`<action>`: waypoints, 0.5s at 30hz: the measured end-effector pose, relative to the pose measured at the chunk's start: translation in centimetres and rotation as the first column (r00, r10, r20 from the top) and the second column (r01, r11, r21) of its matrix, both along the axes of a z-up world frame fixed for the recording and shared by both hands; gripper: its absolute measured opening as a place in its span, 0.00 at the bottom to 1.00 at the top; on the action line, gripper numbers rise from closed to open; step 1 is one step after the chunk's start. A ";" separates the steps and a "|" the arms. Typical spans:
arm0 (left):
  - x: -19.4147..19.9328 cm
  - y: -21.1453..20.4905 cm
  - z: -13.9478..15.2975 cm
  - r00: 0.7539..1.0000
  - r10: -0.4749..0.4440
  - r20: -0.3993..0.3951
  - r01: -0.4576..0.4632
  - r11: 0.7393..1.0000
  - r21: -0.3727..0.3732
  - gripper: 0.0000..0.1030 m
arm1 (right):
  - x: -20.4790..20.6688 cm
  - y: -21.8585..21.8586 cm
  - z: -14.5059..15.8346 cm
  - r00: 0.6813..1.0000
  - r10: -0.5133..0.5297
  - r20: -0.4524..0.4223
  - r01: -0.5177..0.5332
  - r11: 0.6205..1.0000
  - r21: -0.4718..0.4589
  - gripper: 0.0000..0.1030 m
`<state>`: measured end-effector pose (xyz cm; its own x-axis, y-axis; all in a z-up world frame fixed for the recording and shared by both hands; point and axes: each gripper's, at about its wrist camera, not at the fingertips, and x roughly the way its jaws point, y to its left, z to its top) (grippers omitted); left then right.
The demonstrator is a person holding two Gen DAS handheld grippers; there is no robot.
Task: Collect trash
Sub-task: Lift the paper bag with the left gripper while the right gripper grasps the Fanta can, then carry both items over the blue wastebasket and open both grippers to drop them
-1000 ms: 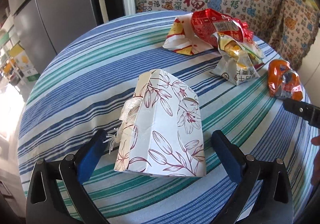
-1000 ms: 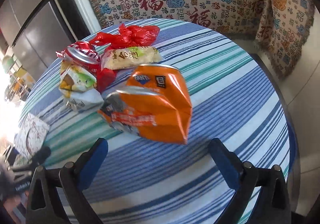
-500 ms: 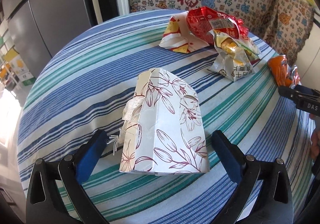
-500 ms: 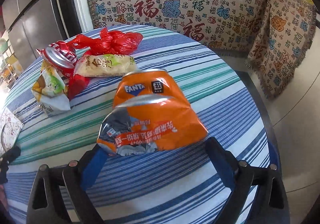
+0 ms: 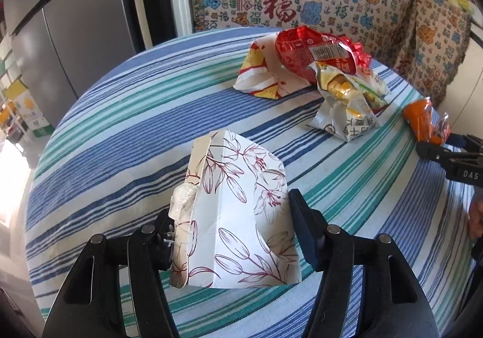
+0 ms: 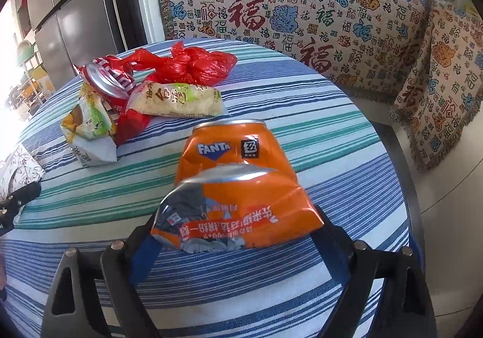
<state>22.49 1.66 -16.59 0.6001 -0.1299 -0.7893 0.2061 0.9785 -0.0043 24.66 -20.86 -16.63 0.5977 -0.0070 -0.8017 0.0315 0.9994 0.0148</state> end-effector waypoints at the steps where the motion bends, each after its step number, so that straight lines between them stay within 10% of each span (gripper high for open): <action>1: -0.1 0.1 0.0 1.000 0.003 0.001 -0.003 1.000 -0.009 0.62 | -0.3 0.0 0.1 1.000 0.005 0.004 -0.005 1.000 0.010 0.89; 15: -3.4 -2.8 1.5 0.997 -0.080 0.015 0.081 0.990 -0.114 0.62 | -5.7 -1.4 2.6 0.996 0.061 0.066 -0.065 0.996 0.060 0.89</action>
<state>19.04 -1.15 -15.12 0.5921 -0.2672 -0.7603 0.2846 0.9520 -0.1129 18.94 -22.30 -14.05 0.6454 0.0808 -0.7596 -0.0349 0.9965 0.0764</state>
